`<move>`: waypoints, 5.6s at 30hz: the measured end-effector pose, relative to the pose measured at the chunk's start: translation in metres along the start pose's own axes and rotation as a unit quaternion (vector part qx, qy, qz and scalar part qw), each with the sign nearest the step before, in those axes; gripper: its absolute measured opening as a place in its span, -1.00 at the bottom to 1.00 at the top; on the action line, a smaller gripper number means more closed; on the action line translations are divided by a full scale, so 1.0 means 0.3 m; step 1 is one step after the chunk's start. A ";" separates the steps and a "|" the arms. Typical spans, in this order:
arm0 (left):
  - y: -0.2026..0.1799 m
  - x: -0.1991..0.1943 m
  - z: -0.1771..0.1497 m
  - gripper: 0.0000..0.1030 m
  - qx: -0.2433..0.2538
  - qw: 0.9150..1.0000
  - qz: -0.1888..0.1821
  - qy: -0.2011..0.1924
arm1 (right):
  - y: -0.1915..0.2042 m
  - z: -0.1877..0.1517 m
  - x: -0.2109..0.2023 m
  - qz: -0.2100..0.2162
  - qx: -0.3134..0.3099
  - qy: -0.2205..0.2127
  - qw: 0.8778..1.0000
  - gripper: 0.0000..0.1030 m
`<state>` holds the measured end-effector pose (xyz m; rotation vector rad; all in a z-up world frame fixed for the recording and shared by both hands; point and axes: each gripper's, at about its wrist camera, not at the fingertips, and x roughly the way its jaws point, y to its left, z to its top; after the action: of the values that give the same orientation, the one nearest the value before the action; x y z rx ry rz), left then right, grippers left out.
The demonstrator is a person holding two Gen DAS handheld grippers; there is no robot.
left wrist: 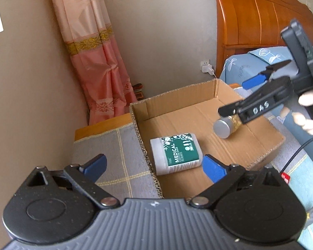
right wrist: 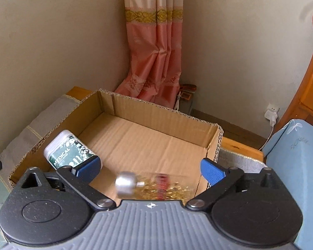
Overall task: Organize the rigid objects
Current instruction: 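Carry both items to the cardboard box and open both tools to drop them, then withdraw both tools from the box back toward the remaining objects, then grasp the clear lidded container with left tool while right tool grasps the grey elephant, then carry both items into the cardboard box and open both tools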
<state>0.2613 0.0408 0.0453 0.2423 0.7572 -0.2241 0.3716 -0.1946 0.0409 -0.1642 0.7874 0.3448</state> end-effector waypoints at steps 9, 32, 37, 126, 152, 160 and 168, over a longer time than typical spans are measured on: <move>-0.006 -0.078 -0.060 0.90 -0.010 1.000 -0.011 -0.007 | 0.031 -0.046 -0.129 -0.020 -0.008 -0.011 1.000 1.00; -0.126 -0.178 -0.407 0.97 -0.027 0.998 -0.017 -0.045 | 0.269 -0.600 -0.375 -0.053 0.050 -0.034 0.997 1.00; -0.158 -0.194 -0.465 0.97 -0.018 0.998 -0.022 -0.052 | 0.331 -0.736 -0.366 -0.085 0.050 -0.018 0.995 1.00; -0.056 0.044 -0.513 0.47 0.002 0.997 -0.072 0.025 | 0.341 -0.821 -0.317 -0.103 0.094 0.034 0.990 0.48; -0.061 -0.132 -0.294 0.47 0.020 0.997 -0.075 0.009 | 0.282 -0.587 -0.467 -0.050 0.017 -0.056 0.997 0.47; -0.045 -0.099 -0.122 0.47 0.036 0.997 -0.059 -0.018 | 0.234 -0.412 -0.406 -0.045 -0.012 -0.086 0.995 0.47; -0.033 -0.001 0.035 0.47 0.046 0.998 -0.046 -0.024 | 0.160 -0.287 -0.292 -0.058 -0.011 -0.083 0.995 0.47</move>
<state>0.2650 0.0285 0.0515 0.2887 0.7126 -0.3524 0.2396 -0.1943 0.0429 -0.1988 0.6068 0.2545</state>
